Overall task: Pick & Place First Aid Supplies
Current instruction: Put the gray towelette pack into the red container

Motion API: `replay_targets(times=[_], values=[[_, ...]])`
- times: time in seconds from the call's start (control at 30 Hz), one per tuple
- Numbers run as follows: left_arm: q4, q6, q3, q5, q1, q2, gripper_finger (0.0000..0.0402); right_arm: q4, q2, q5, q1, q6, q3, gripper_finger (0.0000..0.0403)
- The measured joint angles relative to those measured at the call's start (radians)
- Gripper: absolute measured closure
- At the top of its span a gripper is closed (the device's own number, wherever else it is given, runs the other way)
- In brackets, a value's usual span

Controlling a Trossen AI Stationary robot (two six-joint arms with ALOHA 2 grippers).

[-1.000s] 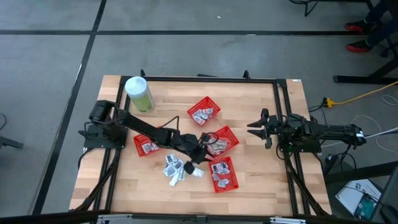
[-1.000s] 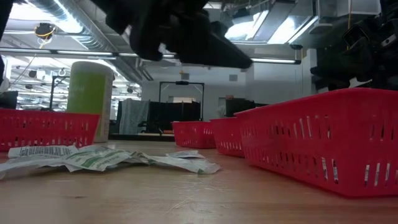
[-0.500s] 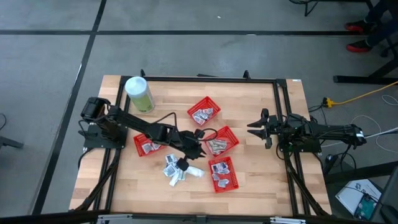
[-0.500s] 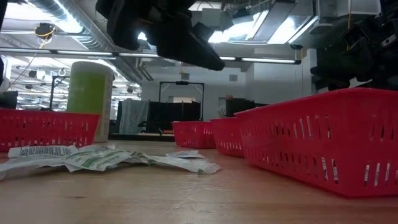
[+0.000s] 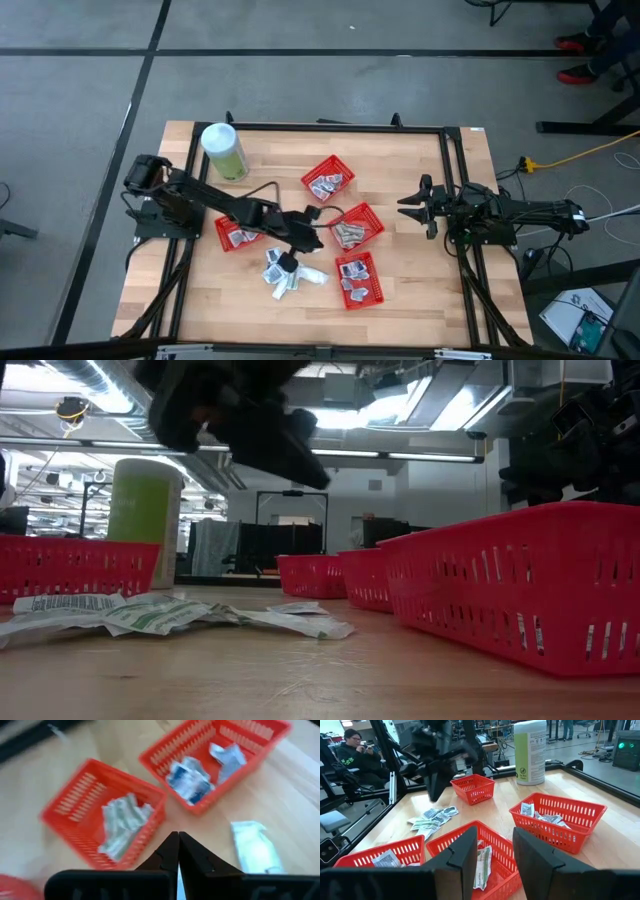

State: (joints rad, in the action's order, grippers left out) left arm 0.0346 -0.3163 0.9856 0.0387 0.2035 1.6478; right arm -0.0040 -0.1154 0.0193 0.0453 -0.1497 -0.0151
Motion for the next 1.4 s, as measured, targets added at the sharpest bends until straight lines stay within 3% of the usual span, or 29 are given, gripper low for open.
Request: replay_targets(times=[0.23, 0.47, 0.63, 1.0, 1.4], values=[[-0.282, 0.060, -0.308, 0.183, 0.024, -0.230, 0.0400, 0.000, 0.000, 0.000, 0.000, 0.000, 0.000, 0.0276], [-0.348, 0.038, -0.451, 0.038, 0.024, -0.308, 0.0391, 0.000, 0.000, 0.000, 0.000, 0.000, 0.000, 0.0276], [-0.368, 0.033, -0.454, 0.074, 0.014, -0.248, 0.0367, 0.000, 0.000, 0.000, 0.000, 0.000, 0.000, 0.0276], [-0.374, 0.033, -0.368, -0.011, -0.045, -0.014, 0.0264, 0.000, 0.000, 0.000, 0.000, 0.000, 0.000, 0.0276], [-0.219, 0.099, -0.203, -0.014, -0.088, 0.143, 0.0256, 0.000, 0.000, 0.000, 0.000, 0.000, 0.000, 0.0276]])
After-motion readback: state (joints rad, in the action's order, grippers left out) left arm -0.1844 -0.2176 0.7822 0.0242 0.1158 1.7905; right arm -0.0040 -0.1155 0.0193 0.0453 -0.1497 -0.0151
